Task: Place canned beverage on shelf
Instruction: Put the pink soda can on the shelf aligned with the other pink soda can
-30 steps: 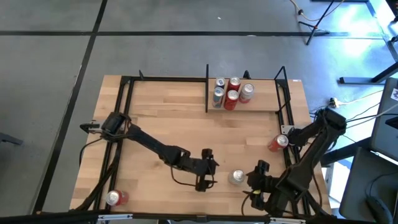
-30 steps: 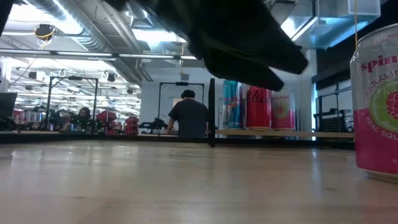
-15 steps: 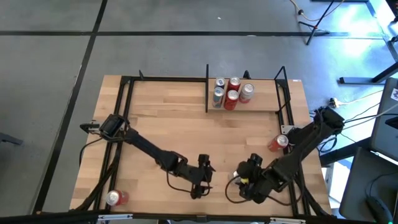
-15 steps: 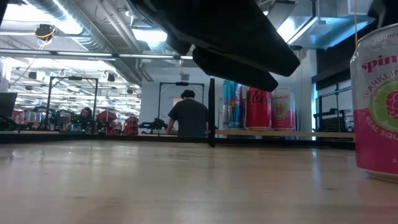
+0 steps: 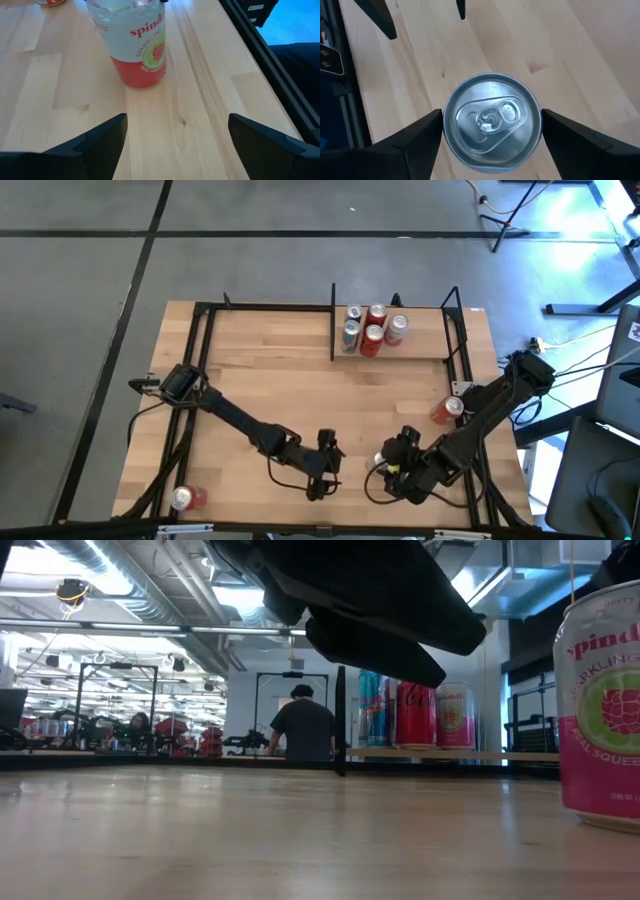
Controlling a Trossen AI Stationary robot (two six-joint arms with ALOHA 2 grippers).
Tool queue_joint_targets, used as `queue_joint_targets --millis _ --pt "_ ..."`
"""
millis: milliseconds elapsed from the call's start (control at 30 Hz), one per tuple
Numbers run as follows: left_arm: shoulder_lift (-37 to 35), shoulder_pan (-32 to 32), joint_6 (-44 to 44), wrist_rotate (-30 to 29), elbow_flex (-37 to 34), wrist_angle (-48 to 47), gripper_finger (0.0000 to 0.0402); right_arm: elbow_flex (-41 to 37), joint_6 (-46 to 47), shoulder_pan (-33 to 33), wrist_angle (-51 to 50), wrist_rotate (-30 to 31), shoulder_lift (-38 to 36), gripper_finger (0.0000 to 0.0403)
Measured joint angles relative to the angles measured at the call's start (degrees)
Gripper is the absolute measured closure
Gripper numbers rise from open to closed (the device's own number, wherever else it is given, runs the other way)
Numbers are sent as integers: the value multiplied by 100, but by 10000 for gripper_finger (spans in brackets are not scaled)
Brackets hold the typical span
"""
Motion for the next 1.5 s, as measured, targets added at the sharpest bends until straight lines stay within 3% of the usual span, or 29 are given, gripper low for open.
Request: queue_joint_targets --millis 100,267,467,667,833,1200,1500 --pt "0 -22 31 2 0 0 64 -26 -199 -1 8 28 -1 107" --pt "2 -98 106 25 0 -38 64 38 -966 -5 -21 95 2 170" --pt "4 -365 105 52 -2 -501 64 426 -1930 -12 -934 304 18 172" --pt "4 -640 15 52 -2 -642 64 774 -1925 -25 -2093 889 -361 172" --pt "-104 -811 -180 46 -2 -905 64 774 -2001 -351 -2566 1003 -841 172" --pt "-308 -1125 -315 -11 -2 -1218 64 774 -3913 -2316 -2882 595 -1981 172" --pt "-308 -991 -254 53 -2 -1300 64 388 -5789 -4458 -1943 -800 -2745 172"
